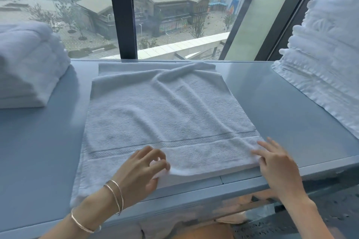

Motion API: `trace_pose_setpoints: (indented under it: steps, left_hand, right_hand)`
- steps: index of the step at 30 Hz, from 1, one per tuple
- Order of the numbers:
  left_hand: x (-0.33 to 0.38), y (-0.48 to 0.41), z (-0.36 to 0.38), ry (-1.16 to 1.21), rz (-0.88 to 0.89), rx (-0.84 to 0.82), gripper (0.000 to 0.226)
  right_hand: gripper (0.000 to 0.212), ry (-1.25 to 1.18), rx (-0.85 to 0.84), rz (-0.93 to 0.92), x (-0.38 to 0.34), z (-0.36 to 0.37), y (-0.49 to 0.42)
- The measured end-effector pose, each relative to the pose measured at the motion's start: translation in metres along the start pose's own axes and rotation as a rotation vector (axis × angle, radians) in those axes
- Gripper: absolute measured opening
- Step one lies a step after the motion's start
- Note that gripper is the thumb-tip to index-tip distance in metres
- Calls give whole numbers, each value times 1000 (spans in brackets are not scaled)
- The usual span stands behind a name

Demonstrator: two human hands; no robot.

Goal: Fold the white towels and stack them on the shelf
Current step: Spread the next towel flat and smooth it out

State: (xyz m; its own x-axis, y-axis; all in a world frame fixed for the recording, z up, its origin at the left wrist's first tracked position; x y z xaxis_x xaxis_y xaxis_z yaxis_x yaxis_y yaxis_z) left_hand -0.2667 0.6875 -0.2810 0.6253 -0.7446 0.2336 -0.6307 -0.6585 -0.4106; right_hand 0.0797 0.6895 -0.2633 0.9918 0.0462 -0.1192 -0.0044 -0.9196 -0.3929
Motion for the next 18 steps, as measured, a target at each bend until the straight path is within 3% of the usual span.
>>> trace_pose_setpoints:
  steps: [2,4,8,11,15,18]
  left_hand:
    - [0,6,-7,-18,-70,-7,33]
    - [-1,8,-12,-85,-103,-48,47]
    - [-10,22,-27,-282,-134,-200,68]
    - [-30,48,-45,-314,-165,-259,73]
    - [-42,77,-62,-68,-310,-322,41]
    - [-42,74,-92,295,-486,-653,26]
  right_hand:
    - [26,-232,9,-157,-46,1,-10]
    - [20,-410,-88,-300,-95,12,-18]
    - [70,-189,-470,-344,-128,46,-26]
    - [72,-68,-525,-325,-117,50,-25]
    - [68,-45,-613,-306,-118,43,-22]
    - [62,-96,-697,-293,-119,33,-28]
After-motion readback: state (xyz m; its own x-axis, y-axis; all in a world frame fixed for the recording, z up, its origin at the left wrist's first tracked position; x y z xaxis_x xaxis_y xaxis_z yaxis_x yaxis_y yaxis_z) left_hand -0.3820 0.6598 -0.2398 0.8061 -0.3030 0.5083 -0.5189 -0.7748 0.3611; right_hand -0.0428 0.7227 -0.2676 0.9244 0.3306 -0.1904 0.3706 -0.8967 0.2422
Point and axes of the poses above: each hand's wrist, its own y-axis away from the middle knuckle, its own z-axis out of the palm, x = y × z, the point moved 1 cm from there along -y, towards the middle knuckle, and after that the axes turned 2 degrees about -x, right-handed, at the moved point
